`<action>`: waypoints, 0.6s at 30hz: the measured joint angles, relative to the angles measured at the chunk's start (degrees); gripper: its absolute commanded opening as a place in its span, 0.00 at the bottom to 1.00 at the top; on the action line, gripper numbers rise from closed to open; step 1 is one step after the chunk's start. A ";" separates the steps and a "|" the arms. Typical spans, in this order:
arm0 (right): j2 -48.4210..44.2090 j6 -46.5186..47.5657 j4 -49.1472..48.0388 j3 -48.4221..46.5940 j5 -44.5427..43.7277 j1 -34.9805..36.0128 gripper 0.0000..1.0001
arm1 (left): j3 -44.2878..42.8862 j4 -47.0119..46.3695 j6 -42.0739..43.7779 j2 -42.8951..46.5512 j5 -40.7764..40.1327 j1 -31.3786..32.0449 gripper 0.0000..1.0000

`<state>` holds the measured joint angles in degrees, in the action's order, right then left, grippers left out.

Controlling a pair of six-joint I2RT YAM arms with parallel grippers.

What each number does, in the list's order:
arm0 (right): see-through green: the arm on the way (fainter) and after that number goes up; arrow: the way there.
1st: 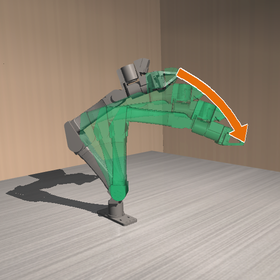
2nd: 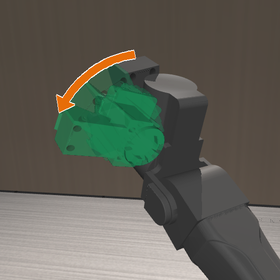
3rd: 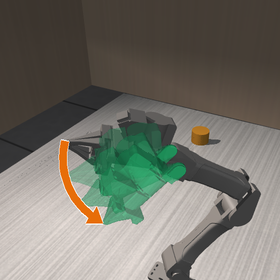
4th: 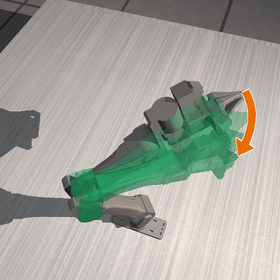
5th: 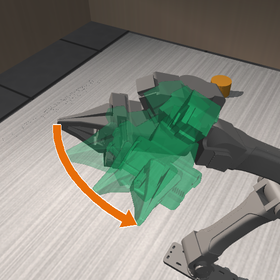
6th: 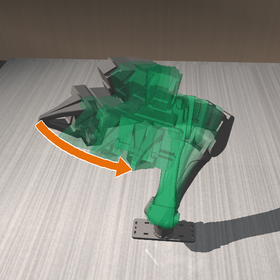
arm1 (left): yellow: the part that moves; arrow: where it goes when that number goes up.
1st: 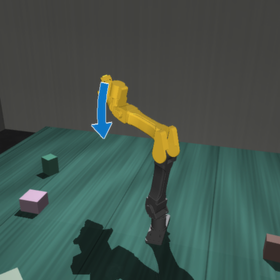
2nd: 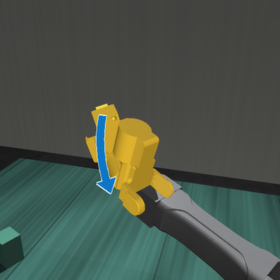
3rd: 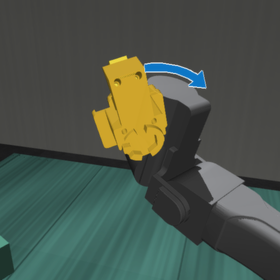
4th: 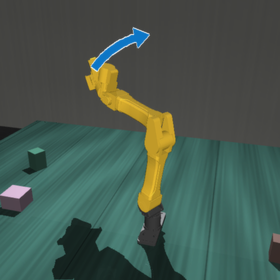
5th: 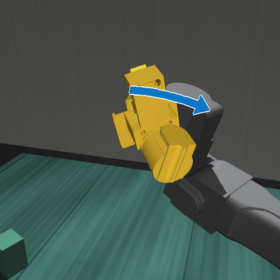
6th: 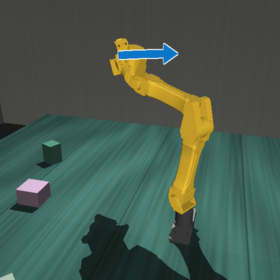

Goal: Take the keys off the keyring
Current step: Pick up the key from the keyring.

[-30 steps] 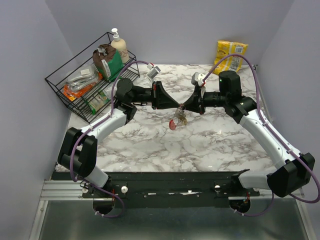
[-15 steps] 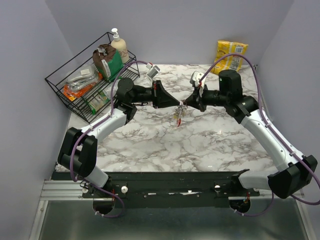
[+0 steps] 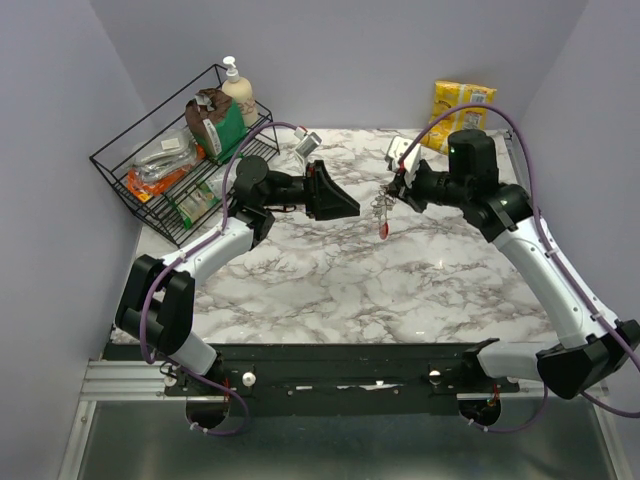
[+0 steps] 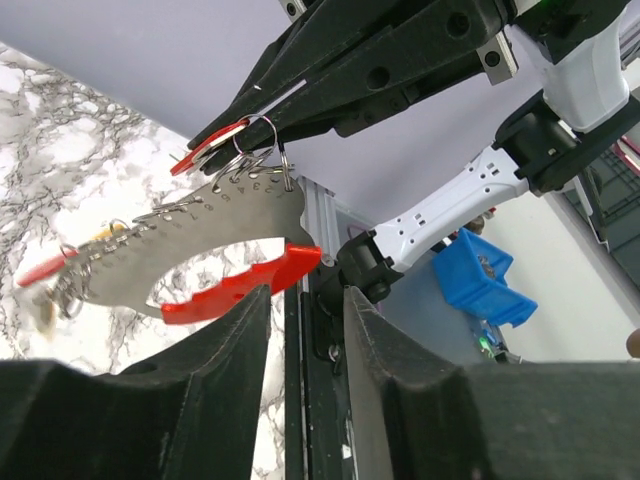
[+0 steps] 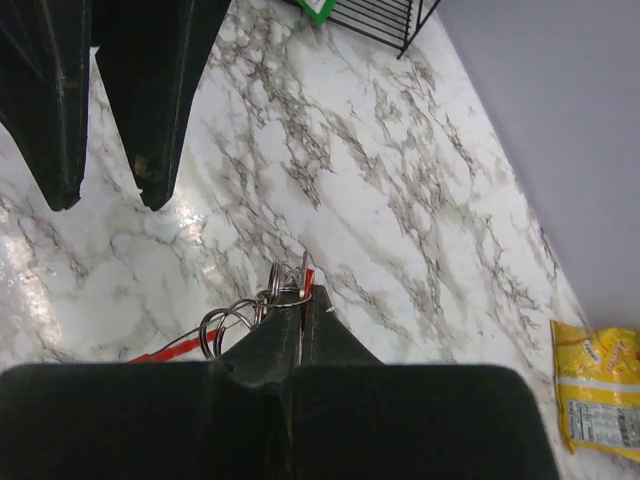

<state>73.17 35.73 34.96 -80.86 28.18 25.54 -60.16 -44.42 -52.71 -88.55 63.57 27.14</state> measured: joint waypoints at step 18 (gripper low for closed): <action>-0.74 14.95 11.96 -5.27 -12.39 10.12 0.01 | -0.59 6.69 5.11 0.02 -1.05 0.11 0.60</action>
<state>72.42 50.68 46.92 -86.13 15.79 35.66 -60.75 -37.74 -47.59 -88.53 62.52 27.24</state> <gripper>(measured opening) 0.023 0.585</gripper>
